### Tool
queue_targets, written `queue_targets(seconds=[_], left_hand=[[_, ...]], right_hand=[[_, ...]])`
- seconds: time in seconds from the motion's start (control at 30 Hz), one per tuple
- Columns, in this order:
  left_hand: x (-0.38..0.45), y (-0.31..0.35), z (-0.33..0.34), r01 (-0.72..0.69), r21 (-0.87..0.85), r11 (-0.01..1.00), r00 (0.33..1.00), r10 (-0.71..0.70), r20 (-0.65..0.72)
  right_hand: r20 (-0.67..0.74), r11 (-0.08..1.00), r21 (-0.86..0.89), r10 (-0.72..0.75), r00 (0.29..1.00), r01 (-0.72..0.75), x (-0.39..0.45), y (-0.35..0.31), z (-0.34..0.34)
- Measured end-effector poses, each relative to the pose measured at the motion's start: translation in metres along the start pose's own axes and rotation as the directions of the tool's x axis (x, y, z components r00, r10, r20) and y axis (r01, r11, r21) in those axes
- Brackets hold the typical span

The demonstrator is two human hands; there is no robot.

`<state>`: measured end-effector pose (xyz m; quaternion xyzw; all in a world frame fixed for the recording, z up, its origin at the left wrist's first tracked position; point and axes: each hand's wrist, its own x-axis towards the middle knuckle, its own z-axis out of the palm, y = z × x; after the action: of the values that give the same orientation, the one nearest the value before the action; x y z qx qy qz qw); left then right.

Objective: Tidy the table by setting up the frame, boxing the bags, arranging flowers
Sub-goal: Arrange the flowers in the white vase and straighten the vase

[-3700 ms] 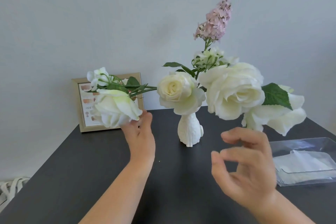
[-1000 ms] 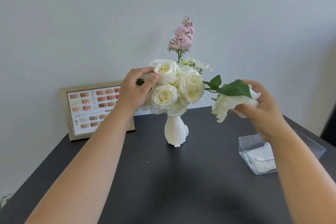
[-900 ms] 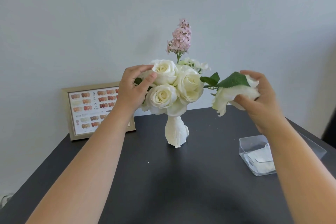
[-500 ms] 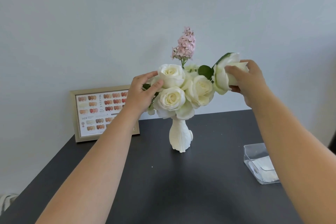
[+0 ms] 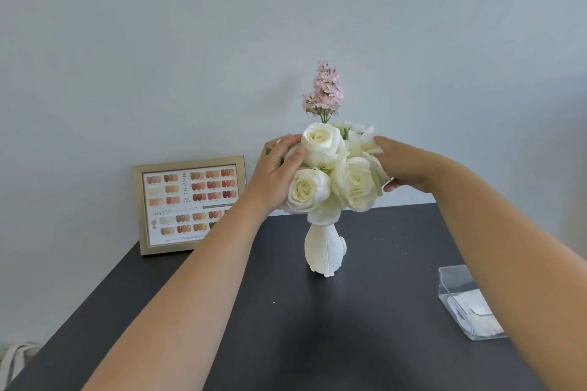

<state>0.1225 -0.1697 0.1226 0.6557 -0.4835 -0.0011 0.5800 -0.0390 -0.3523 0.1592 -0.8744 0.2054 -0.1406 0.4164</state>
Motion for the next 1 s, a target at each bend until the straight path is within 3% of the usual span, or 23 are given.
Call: queue_targets(seconds=[0.07, 0.17, 0.37, 0.57, 0.7, 0.83, 0.93, 1.0], left_hand=[[-0.001, 0.001, -0.002, -0.028, 0.021, 0.999, 1.0, 0.028, -0.002], [-0.003, -0.002, -0.012, -0.064, 0.077, 0.995, 0.99, 0.073, -0.121], [-0.023, -0.021, -0.025, 0.08, -0.071, 0.994, 0.964, -0.096, -0.246], [-0.04, -0.032, -0.028, 0.085, -0.131, 0.988, 0.974, -0.11, -0.2], [-0.04, -0.026, -0.018, 0.066, -0.123, 0.99, 0.984, -0.085, -0.154], [-0.041, -0.026, -0.011, 0.021, -0.125, 0.992, 0.989, -0.039, -0.143], [-0.041, -0.028, -0.013, 0.029, -0.104, 0.994, 0.993, -0.04, -0.109], [-0.041, -0.029, -0.019, 0.029, -0.083, 0.996, 0.993, -0.039, -0.116]], right_hand=[[-0.062, 0.998, 0.058, 0.0, 0.998, 0.004, 0.001, 0.005, -0.001], [-0.174, 0.99, 0.141, 0.019, 0.985, 0.006, 0.002, 0.008, -0.004], [-0.187, 0.984, 0.176, 0.034, 0.982, -0.001, -0.002, 0.013, 0.0], [-0.233, 0.925, 0.373, 0.017, 0.972, 0.073, -0.009, 0.026, 0.004], [-0.212, 0.926, 0.305, -0.163, 0.964, 0.224, -0.012, 0.026, 0.027], [-0.267, 0.932, 0.32, -0.087, 0.96, 0.173, -0.009, 0.024, 0.032], [-0.236, 0.947, 0.274, -0.104, 0.966, 0.169, -0.011, 0.025, 0.028], [-0.286, 0.944, 0.272, -0.103, 0.953, 0.184, -0.013, 0.025, 0.021]])
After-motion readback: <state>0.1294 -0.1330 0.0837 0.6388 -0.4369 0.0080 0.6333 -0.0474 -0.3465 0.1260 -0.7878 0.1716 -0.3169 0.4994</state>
